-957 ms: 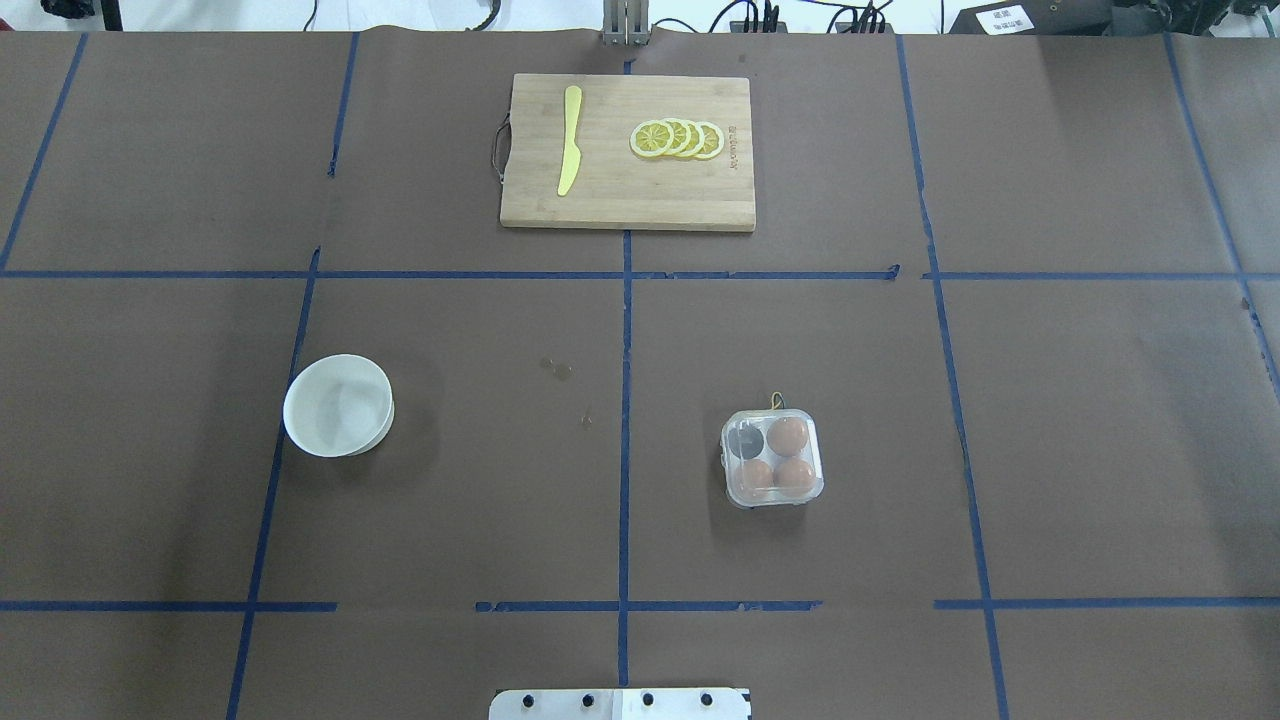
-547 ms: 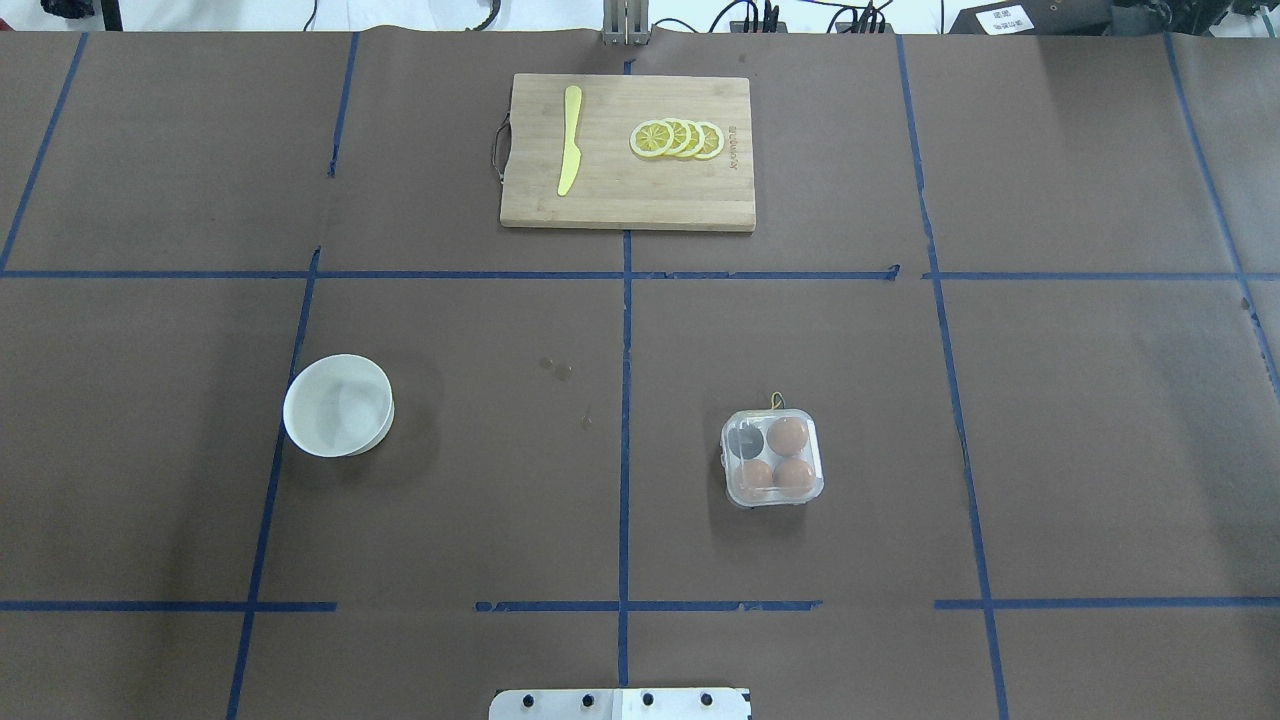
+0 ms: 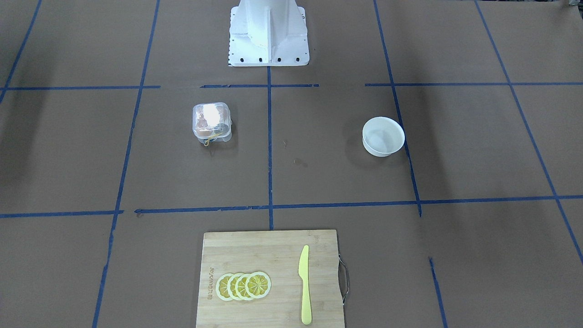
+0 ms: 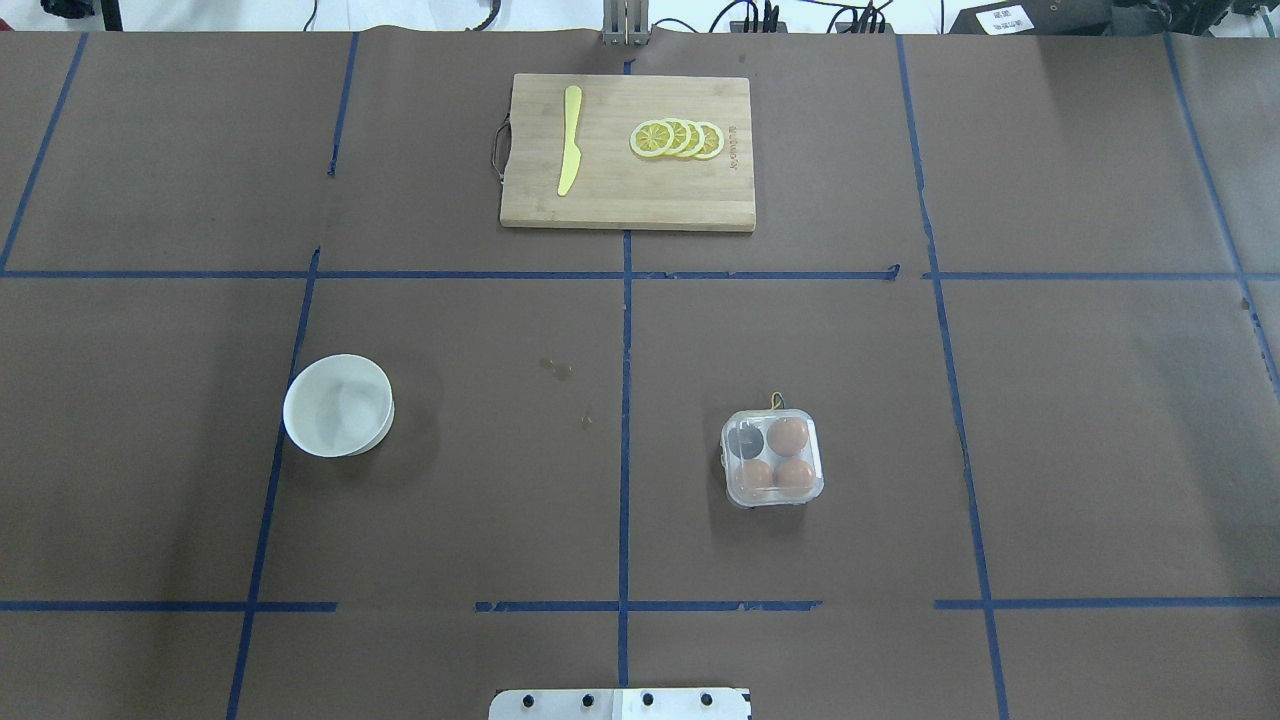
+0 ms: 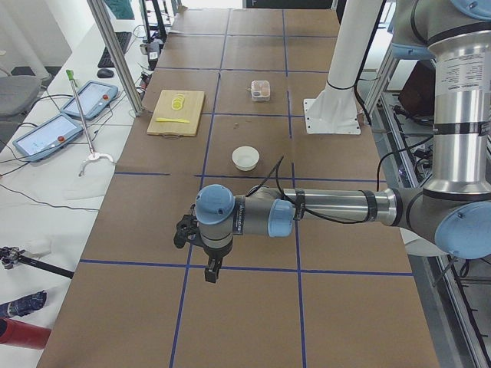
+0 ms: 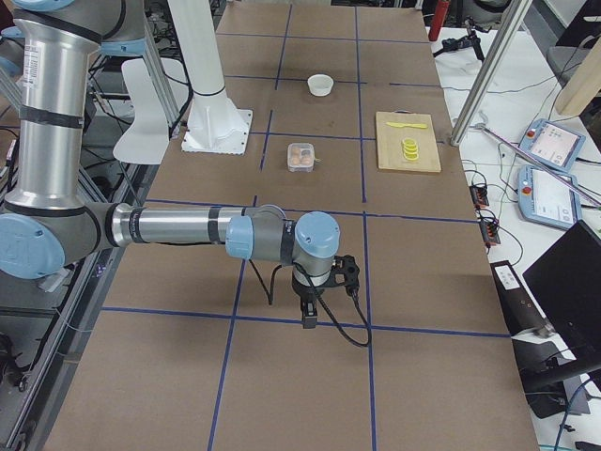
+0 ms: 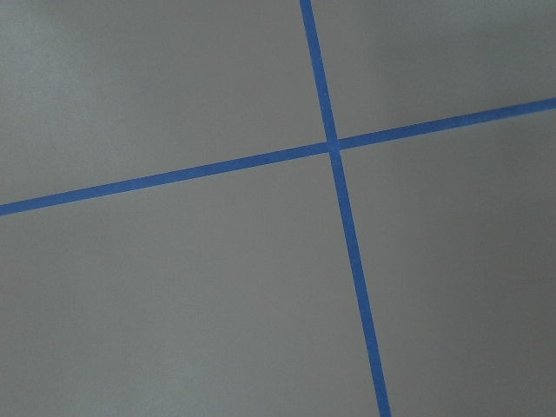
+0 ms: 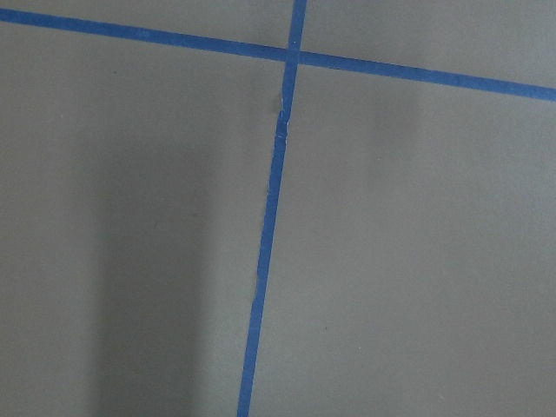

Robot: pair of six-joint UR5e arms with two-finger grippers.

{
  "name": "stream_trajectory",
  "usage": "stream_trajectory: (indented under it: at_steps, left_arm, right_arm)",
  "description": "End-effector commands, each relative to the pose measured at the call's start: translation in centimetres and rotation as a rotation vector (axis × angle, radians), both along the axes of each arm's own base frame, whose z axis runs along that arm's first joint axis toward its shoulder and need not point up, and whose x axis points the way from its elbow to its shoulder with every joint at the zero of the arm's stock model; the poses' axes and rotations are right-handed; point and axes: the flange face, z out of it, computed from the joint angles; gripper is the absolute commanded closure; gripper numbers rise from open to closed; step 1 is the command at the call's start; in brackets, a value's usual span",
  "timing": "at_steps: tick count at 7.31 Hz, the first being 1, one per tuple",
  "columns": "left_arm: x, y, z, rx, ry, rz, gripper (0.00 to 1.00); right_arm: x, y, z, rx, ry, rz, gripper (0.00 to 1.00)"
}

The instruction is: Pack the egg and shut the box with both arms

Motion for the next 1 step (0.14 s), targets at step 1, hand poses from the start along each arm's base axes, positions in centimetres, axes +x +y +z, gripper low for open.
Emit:
stream_trajectory:
  at_steps: [1]
  left_arm:
    - [-0.01,0.00,0.12,-0.002,-0.002,0.000,0.00]
  right_arm:
    - [-0.04,-0.01,0.07,-0.001,0.001,-0.001,0.00]
